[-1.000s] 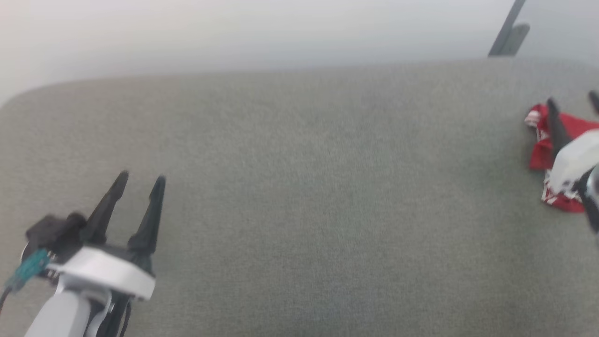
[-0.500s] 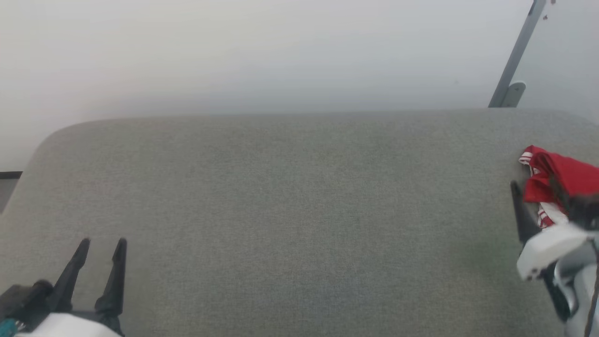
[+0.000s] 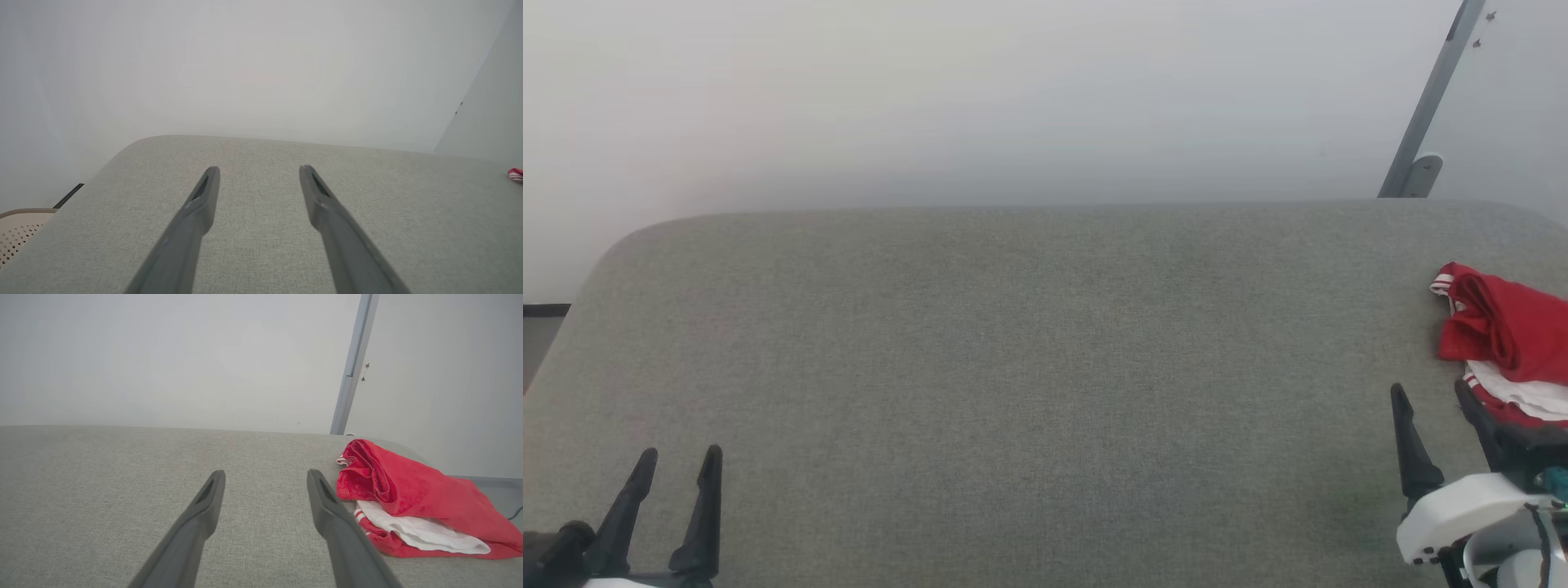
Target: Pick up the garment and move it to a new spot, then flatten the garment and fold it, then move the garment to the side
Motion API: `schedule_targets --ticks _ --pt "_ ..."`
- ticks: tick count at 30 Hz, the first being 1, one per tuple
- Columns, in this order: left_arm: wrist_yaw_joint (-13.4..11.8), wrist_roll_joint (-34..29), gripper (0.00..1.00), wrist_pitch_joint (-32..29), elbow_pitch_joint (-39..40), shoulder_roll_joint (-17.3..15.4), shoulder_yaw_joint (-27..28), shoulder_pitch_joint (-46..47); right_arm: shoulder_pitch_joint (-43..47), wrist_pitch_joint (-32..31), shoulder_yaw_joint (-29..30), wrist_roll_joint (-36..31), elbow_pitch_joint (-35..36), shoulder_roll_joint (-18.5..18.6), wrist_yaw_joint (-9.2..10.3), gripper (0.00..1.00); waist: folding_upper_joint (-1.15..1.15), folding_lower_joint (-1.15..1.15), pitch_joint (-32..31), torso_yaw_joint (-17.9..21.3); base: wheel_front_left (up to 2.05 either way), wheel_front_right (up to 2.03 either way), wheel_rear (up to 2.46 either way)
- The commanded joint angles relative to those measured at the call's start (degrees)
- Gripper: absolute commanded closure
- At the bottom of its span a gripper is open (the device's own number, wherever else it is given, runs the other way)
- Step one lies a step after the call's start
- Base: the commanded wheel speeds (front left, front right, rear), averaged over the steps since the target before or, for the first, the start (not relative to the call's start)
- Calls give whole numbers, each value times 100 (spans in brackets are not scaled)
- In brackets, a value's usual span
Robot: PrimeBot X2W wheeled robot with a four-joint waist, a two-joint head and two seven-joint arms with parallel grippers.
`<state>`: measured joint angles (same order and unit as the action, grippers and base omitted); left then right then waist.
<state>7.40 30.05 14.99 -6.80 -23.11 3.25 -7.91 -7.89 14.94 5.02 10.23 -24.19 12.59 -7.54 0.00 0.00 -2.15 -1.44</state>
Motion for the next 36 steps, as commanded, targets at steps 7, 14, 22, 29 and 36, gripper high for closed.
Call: schedule_targets --ticks 7,14,22,29,36 --pt "8 -86 0 20 29 80 79 -71 341 27 128 -75 290 -193 11 0 0 0 3 25 0 0 0" --pt "8 -88 0 20 47 84 86 -81 458 27 154 -96 366 -282 11 0 0 0 12 41 0 0 0" --pt "8 -52 0 20 74 79 31 -65 469 27 123 -136 406 -296 11 0 0 0 41 56 0 0 0" --pt "8 -80 0 20 89 77 15 -40 465 28 105 -166 497 -315 11 0 0 0 47 53 0 0 0" --pt "8 -35 0 20 115 104 20 -51 501 28 62 -223 567 -358 11 0 0 0 45 34 0 0 0"
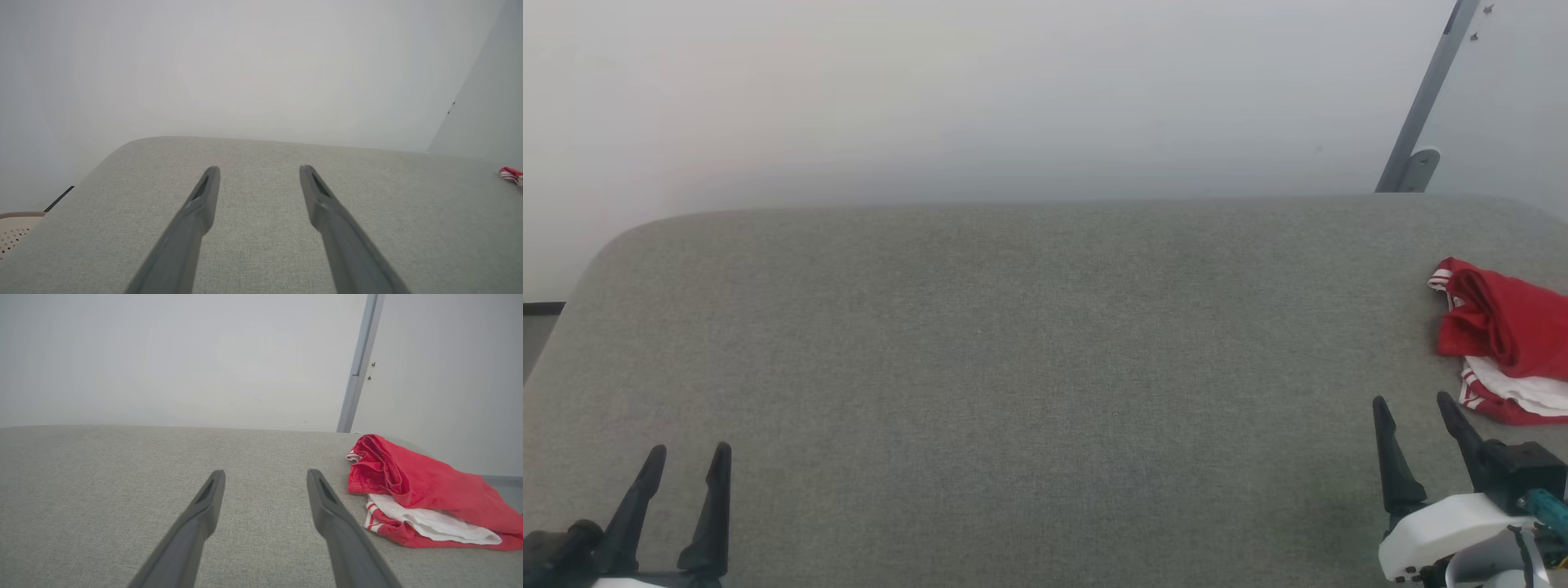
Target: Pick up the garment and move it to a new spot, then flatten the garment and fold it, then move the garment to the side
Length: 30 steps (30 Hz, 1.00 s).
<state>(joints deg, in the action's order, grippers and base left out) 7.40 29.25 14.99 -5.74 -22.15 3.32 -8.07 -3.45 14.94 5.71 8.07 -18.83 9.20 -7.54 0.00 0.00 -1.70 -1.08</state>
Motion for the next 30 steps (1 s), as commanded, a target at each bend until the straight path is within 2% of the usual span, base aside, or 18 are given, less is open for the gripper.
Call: schedule_targets --ticks 1,2,3,7,30 --pt "8 33 0 20 6 11 29 -36 56 28 -6 -16 43 -19 11 0 0 0 2 -5 0 0 0" --pt "8 51 0 20 32 23 35 -26 56 28 -4 -25 49 -20 11 0 0 0 4 -10 0 0 0" --pt "0 1 100 0 15 18 27 0 1 0 -1 -3 25 -5 0 100 0 0 4 -10 0 0 0" --pt "-1 65 100 -28 -139 193 -28 -4 57 -67 22 81 -146 -66 -1 100 0 0 6 -11 0 0 0" --pt "2 1893 100 -646 -333 688 77 434 -44 -671 32 2524 65 -228 1 100 0 0 40 11 0 0 0"
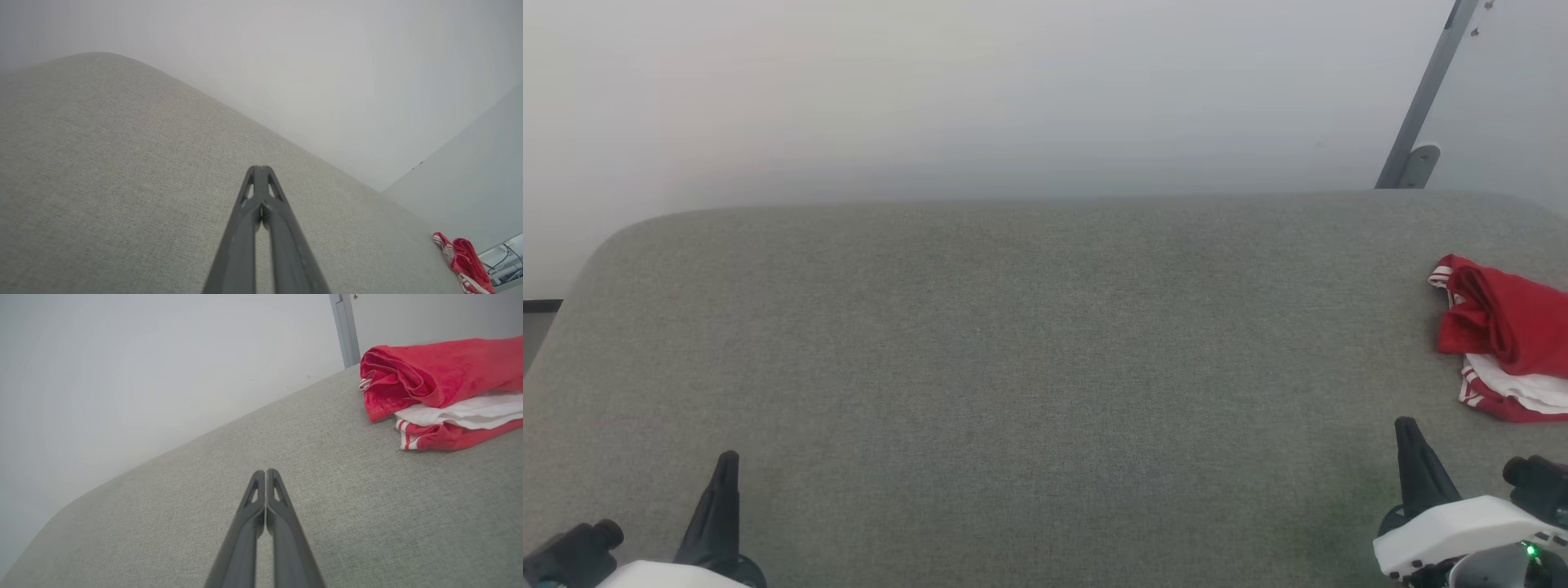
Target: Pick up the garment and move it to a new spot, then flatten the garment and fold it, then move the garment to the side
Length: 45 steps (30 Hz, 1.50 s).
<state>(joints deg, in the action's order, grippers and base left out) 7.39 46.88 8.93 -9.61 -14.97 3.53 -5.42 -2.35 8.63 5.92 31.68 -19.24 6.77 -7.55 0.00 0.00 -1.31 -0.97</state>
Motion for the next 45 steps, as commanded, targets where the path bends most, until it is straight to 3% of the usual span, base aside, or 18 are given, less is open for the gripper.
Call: schedule_targets --ticks 1,45 --pt "4 201 100 -62 46 -12 60 186 -157 -61 12 255 114 8 2 100 0 0 2 1 0 0 0" --pt "10 2562 100 -874 -214 648 199 753 -310 -859 44 3408 354 -209 5 100 0 0 65 43 0 0 0"
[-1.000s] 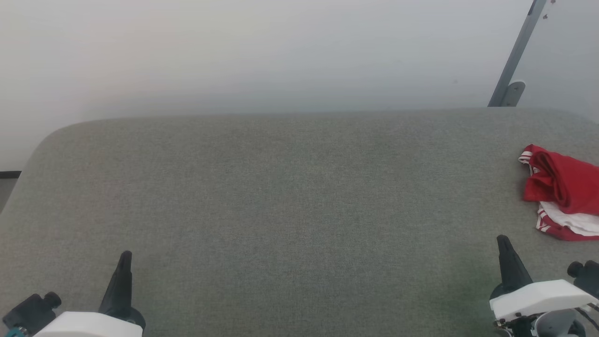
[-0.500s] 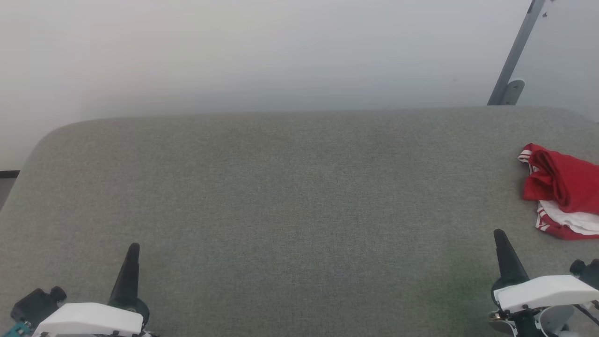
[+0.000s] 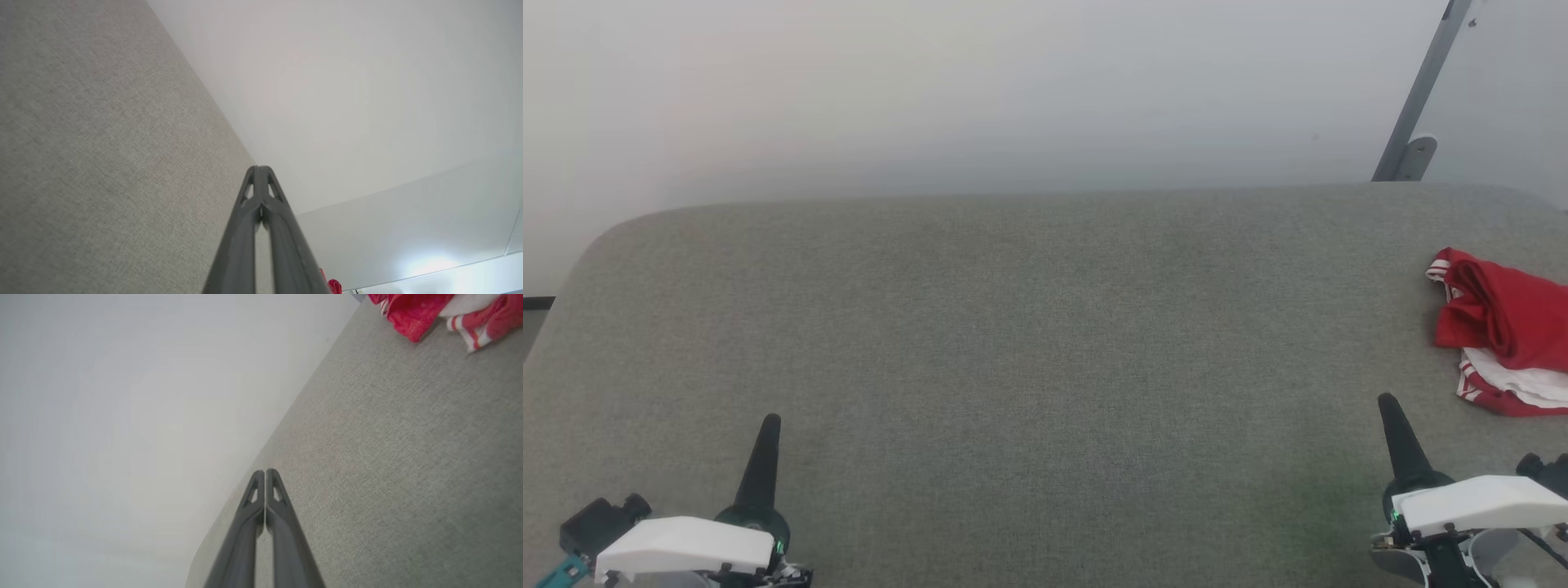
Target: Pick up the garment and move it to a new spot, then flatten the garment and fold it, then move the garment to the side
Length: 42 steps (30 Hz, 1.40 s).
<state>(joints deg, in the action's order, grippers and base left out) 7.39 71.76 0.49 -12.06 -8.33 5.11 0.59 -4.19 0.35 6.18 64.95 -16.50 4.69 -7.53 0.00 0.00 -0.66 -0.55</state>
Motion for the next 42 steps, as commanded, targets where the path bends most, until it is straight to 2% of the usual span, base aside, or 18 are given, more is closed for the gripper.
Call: schedule_targets --ticks 1,42 --pt "10 121 100 -44 26 -3 43 161 -129 -44 18 139 84 -5 3 100 0 0 2 1 0 0 0" --pt "16 1651 100 -568 -154 433 132 504 -214 -563 36 2173 229 -153 3 100 0 0 61 40 0 0 0"
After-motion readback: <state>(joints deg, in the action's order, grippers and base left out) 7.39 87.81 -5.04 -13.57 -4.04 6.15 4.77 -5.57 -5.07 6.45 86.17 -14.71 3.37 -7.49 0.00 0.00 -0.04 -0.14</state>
